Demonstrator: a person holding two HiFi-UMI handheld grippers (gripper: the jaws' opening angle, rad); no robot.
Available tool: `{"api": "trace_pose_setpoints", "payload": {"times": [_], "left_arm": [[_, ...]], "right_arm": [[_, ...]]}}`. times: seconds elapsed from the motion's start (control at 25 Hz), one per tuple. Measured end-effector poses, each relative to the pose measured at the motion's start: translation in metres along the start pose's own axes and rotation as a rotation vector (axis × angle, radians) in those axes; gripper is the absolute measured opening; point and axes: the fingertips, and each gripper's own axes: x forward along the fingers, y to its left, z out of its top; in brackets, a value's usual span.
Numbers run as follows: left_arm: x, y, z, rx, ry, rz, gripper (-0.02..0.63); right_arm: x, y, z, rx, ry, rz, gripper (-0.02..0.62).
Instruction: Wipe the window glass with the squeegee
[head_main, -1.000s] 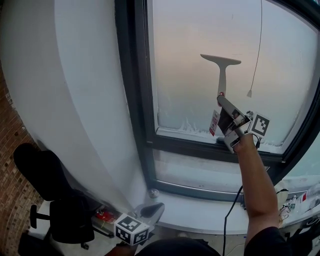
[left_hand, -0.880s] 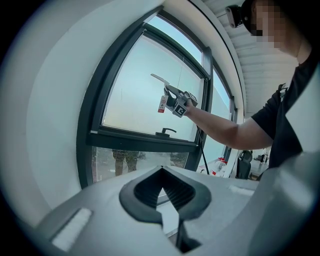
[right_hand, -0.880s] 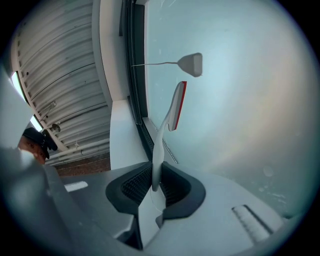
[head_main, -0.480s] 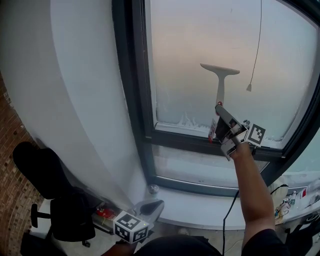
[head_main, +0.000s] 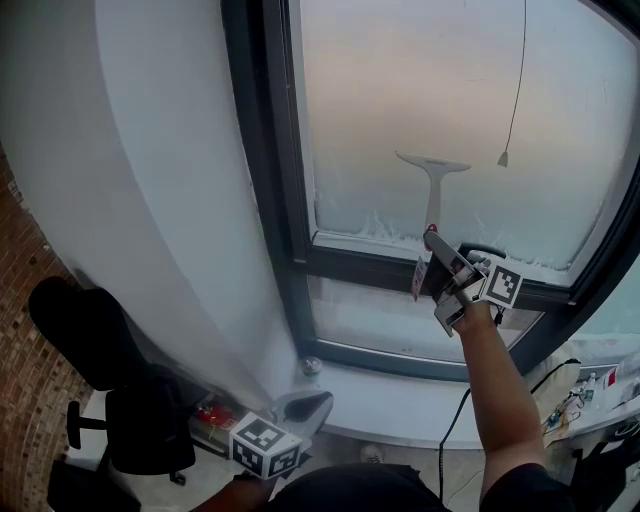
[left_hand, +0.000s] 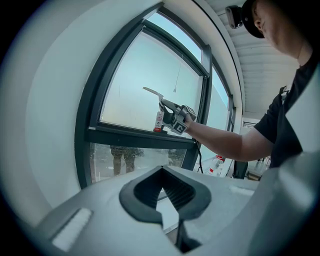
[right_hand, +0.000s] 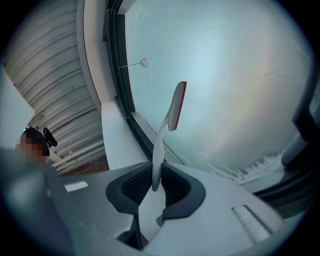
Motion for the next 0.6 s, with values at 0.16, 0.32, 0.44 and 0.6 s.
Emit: {"api": "trace_pose_setpoints", "payload": {"times": [0.16,0.32,0.44,0.6], "left_arm": [[0.001,0.0,-0.001,-0.001,0.005,-0.003,0.0],[0.001,-0.001,-0.003,-0.005,0.01,-0.005,0.0],[0.002,-0.002,-0.006,-0.009,0.02,-0.007,0.0],[0.002,-0.004,-0.009,-0.014,0.032,-0.009,0.0]], "right_arm": [[-0.011,-0.017,-0.021,0.043,0.002,-0.031,0.081],[-0.024,-0.034,-0.044,0.08,0.011,-0.062,0.081],[-0.033,-0.046,-0.056,0.105,0.009,-0.078,0.081],[-0.043,-0.055,-0.071,0.134,0.009,-0.084,0.081]]}}
